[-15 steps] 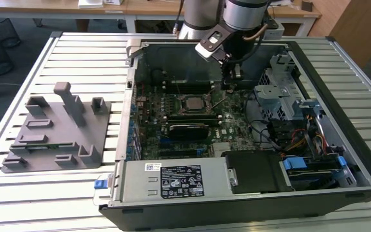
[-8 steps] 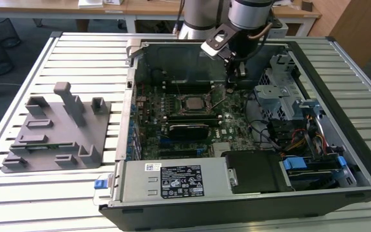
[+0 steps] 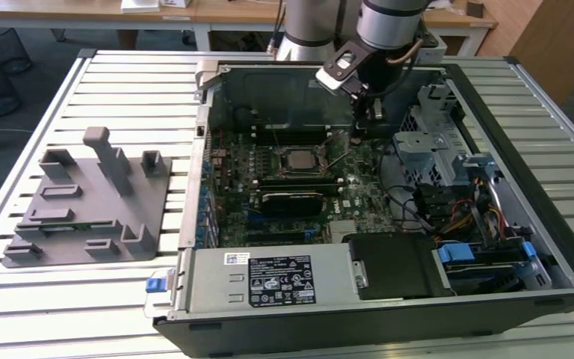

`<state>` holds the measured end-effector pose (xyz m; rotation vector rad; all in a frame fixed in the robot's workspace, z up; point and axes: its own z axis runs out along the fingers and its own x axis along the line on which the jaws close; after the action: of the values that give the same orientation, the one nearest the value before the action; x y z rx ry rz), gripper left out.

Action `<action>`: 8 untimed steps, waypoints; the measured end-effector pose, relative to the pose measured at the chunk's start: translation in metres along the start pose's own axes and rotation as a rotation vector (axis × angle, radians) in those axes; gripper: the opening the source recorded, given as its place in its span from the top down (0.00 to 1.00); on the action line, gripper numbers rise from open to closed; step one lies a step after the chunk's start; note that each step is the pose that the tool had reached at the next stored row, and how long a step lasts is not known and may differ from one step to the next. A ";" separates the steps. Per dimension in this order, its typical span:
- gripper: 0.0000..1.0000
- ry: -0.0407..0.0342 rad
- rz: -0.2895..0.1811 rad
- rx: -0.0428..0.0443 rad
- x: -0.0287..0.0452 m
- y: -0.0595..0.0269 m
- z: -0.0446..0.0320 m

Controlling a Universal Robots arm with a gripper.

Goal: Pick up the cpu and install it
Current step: 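Close the cpu cover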

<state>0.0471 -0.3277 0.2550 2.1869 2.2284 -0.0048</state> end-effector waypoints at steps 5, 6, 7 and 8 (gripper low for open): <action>0.89 0.0002 0.000 0.0000 0.0006 0.0005 0.0089; 0.89 0.0002 0.000 0.0000 0.0006 0.0005 0.0104; 0.89 0.0002 0.000 -0.0001 0.0006 0.0005 0.0114; 0.89 0.0001 0.000 0.0000 0.0006 0.0005 0.0121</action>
<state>0.0477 -0.3272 0.2429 2.1870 2.2284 -0.0046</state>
